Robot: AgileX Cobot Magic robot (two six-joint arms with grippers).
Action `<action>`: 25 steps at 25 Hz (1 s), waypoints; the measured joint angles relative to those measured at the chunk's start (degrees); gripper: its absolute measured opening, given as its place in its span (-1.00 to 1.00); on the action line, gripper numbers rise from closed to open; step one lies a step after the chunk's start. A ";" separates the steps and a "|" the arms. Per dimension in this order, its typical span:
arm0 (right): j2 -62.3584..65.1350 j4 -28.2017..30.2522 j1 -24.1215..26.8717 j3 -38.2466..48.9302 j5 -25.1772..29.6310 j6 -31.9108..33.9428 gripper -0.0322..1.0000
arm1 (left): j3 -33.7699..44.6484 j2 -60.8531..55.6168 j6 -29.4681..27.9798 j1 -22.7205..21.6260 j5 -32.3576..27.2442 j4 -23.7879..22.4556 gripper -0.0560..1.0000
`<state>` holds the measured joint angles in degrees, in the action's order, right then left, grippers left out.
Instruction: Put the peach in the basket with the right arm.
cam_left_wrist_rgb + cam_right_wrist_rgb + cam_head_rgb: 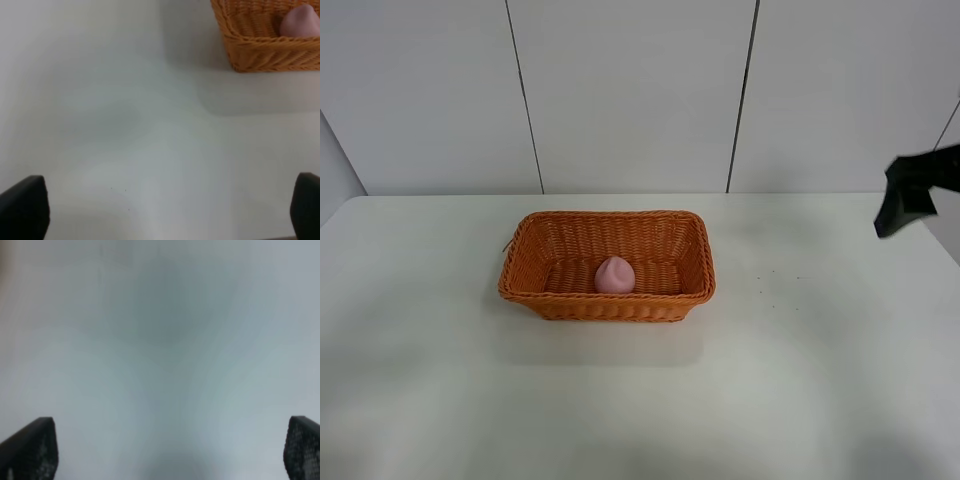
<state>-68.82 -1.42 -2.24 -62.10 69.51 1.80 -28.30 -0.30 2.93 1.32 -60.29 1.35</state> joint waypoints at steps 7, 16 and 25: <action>31.28 0.00 0.00 27.63 -7.08 -0.63 0.41 | 0.00 0.00 0.00 0.00 0.00 0.00 0.98; 62.89 0.00 0.00 33.80 -10.42 -0.75 0.41 | 0.00 0.00 0.00 0.00 0.00 0.00 0.98; 68.97 0.05 -0.13 33.80 -10.43 -0.75 0.41 | 0.00 0.00 0.00 0.00 0.00 0.00 0.98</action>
<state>0.16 -1.37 -2.37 -28.30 59.07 1.05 -28.30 -0.30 2.93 1.32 -60.29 1.35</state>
